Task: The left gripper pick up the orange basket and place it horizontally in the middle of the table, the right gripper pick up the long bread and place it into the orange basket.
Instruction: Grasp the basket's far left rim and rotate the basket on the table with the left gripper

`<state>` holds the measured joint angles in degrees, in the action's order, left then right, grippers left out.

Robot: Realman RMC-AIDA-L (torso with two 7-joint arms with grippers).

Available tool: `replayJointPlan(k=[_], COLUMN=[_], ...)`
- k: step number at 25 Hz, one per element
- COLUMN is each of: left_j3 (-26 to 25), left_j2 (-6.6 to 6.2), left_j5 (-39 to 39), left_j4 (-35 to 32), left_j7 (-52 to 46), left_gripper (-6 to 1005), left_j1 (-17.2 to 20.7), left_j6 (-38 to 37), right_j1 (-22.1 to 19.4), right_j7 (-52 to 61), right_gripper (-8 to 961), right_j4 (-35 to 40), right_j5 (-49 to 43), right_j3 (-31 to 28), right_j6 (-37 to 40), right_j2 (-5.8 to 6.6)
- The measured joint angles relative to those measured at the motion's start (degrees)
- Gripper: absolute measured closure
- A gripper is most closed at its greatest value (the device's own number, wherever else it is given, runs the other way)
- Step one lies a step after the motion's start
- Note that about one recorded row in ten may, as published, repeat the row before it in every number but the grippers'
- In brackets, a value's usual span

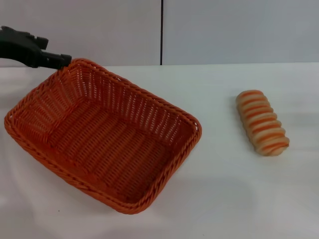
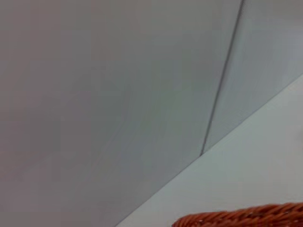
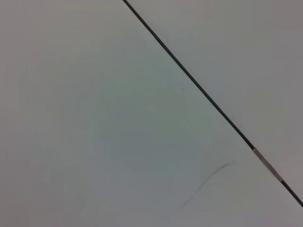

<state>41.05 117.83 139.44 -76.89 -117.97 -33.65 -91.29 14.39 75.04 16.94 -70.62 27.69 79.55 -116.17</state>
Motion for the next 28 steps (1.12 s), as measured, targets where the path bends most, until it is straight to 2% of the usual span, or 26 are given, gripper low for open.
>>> replayJointPlan(k=[5, 28], left_j3=[5.08, 11.14], left_j2=[0.04, 0.2], left_j5=[0.91, 4.52], left_j4=[1.0, 8.49], left_j7=[-1.65, -2.37], left_gripper=[223, 232], left_j1=[0.57, 0.09], left_j6=[4.27, 13.22], right_j1=[-0.08, -0.27], right_j7=[0.04, -0.02], right_gripper=[423, 422], right_j4=[0.02, -0.16], right_j5=[0.16, 0.4], right_j3=[0.0, 0.0], right_j6=[0.0, -0.54], right_j2=[-0.02, -0.32])
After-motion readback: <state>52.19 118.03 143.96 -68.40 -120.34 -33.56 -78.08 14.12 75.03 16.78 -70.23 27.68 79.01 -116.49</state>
